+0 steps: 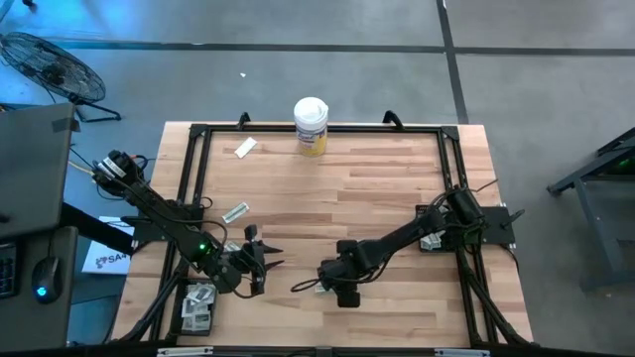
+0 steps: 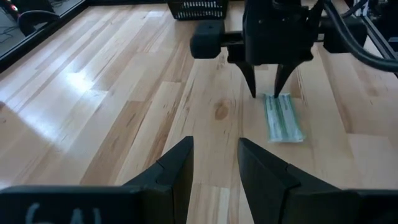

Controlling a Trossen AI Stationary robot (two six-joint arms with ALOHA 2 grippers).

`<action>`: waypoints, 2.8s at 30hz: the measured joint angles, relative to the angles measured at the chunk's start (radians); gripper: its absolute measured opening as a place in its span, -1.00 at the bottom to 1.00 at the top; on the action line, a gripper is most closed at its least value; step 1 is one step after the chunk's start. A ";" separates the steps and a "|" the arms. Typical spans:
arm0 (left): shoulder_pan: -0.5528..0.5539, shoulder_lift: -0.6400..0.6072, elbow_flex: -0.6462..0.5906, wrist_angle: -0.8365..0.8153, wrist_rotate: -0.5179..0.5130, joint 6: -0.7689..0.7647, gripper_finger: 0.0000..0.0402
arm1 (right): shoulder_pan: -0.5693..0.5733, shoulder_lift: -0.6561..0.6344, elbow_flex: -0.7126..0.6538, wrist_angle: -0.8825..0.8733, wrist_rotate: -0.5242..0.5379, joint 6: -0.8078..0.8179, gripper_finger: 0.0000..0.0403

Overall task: Pick & Place First Aid Supplies
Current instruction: Put the white bandage pad into the right black bin

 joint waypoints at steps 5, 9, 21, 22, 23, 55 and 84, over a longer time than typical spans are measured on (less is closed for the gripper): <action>0.000 0.000 0.000 0.000 0.000 0.000 -0.39 | 0.000 -0.003 -0.022 0.011 0.001 -0.018 -0.42; 0.000 0.000 0.000 0.000 0.000 0.000 -0.39 | 0.000 -0.004 -0.024 0.015 0.006 -0.044 -0.49; 0.000 0.000 0.000 0.000 0.000 -0.001 -0.39 | 0.000 -0.002 -0.026 0.021 0.040 -0.069 -0.82; 0.000 0.000 0.000 0.000 0.000 -0.001 -0.39 | 0.000 -0.003 -0.022 0.017 0.042 -0.069 -0.82; 0.000 0.000 0.000 0.000 0.000 -0.001 -0.39 | 0.000 -0.002 -0.018 0.014 0.043 -0.069 -0.82; 0.000 0.000 0.000 -0.001 0.000 -0.002 -0.39 | -0.003 0.018 0.020 0.036 0.029 -0.147 -0.64; 0.000 0.000 0.000 -0.006 0.000 -0.012 -0.39 | 0.000 0.018 0.059 -0.078 0.023 -0.166 -0.65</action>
